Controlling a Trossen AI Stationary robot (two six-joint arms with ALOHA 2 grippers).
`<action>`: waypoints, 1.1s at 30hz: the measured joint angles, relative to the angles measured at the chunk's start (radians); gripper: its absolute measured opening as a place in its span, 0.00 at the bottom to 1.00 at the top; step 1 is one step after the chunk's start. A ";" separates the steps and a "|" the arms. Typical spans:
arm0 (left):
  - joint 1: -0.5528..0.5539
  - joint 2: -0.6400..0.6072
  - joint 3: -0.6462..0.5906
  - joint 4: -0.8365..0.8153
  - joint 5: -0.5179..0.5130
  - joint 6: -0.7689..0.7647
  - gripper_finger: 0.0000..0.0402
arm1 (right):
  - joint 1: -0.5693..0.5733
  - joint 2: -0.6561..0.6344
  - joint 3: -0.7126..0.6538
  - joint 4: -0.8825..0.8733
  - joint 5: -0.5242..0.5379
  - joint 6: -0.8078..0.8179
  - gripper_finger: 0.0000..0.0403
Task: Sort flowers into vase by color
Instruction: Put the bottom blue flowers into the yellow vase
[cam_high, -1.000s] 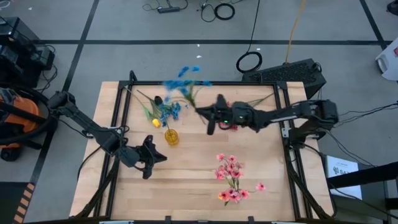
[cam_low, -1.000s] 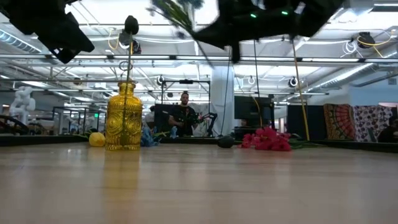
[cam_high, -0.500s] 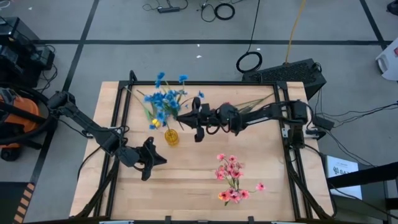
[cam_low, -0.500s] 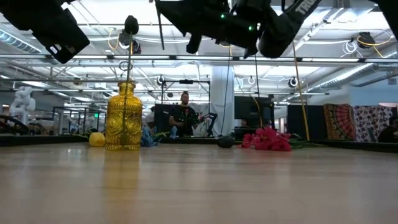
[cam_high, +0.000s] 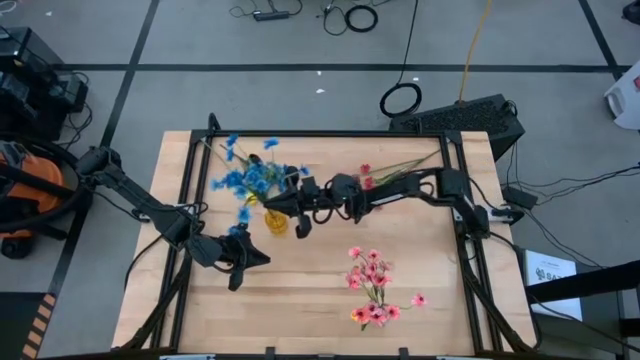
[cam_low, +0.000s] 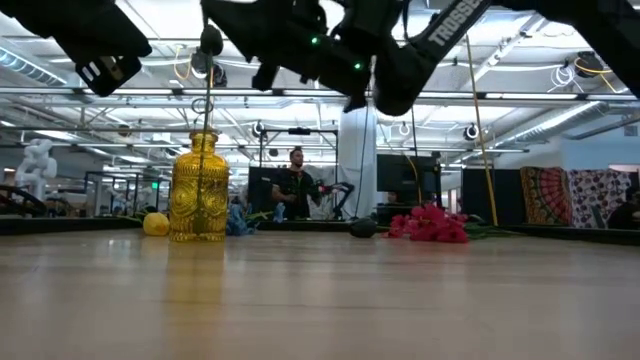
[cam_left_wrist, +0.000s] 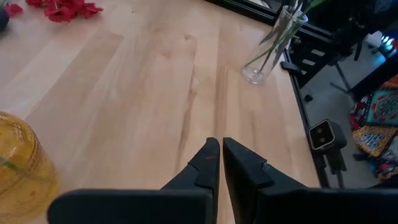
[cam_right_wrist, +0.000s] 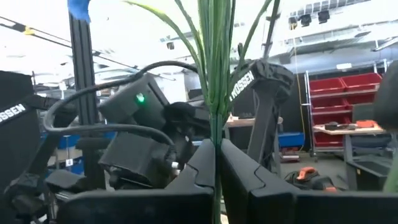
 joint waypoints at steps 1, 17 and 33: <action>0.000 0.000 0.000 0.000 0.000 -0.007 0.07 | -0.001 0.010 0.006 0.001 -0.004 0.000 0.00; 0.000 0.000 0.000 -0.002 0.017 -0.011 0.07 | -0.030 0.039 0.008 -0.026 0.001 -0.057 0.00; 0.000 0.000 0.000 -0.002 0.017 -0.011 0.07 | -0.039 0.039 0.008 -0.071 0.021 -0.099 0.00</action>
